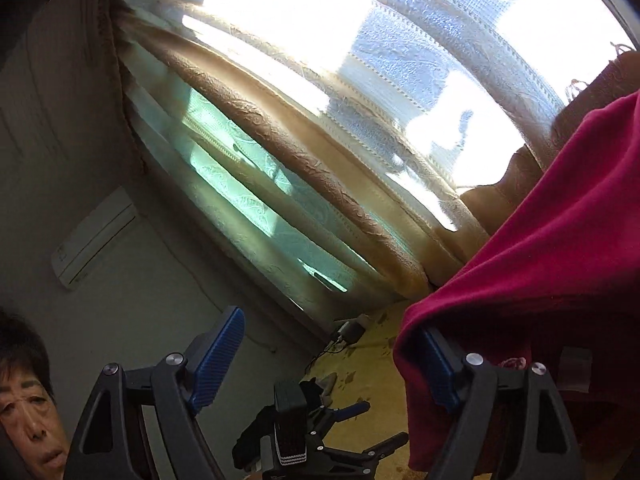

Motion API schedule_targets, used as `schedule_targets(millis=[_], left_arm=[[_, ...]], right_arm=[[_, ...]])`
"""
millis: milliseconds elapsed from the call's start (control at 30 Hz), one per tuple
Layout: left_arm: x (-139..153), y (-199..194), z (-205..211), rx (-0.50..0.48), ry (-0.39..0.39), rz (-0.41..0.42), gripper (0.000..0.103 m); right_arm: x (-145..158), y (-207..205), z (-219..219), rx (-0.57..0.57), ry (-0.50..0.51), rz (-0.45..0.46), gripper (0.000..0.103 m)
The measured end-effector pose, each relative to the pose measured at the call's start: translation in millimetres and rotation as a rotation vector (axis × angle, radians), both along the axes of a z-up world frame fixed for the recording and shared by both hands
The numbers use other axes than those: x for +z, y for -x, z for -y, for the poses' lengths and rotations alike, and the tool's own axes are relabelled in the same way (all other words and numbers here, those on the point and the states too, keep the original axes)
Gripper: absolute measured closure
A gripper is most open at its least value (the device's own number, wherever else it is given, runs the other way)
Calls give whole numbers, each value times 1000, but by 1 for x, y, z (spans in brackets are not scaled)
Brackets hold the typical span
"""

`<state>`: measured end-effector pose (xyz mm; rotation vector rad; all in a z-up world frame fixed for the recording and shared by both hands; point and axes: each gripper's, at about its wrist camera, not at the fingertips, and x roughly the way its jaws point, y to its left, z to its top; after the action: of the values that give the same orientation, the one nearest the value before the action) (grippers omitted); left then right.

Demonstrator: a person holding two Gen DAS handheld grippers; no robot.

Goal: Fold clothes
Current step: 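Lift the red sweatshirt off the pile with the right gripper, then lower the red sweatshirt onto the open bed and release it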

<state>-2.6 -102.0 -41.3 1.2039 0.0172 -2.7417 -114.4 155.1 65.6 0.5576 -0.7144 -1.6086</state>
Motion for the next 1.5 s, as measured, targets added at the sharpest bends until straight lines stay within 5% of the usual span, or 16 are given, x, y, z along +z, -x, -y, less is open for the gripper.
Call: schedule_targets(millis=[433, 733, 933, 1233, 1333, 1500], left_arm=[[96, -114, 82, 126, -40, -299, 0], [145, -229, 144, 208, -38, -461, 0], [131, -270, 170, 225, -66, -436, 0], [37, -231, 185, 312, -22, -209, 0], [19, -217, 192, 311, -22, -164, 0], [-4, -191, 201, 268, -81, -67, 0]], right_arm=[[164, -136, 84, 140, 166, -290, 18], [212, -213, 140, 224, 220, -408, 18], [166, -169, 194, 112, -17, -256, 18], [-18, -72, 238, -34, -617, 136, 18], [-51, -65, 232, -64, -695, 152, 18], [-66, -77, 219, -55, -792, 114, 18]])
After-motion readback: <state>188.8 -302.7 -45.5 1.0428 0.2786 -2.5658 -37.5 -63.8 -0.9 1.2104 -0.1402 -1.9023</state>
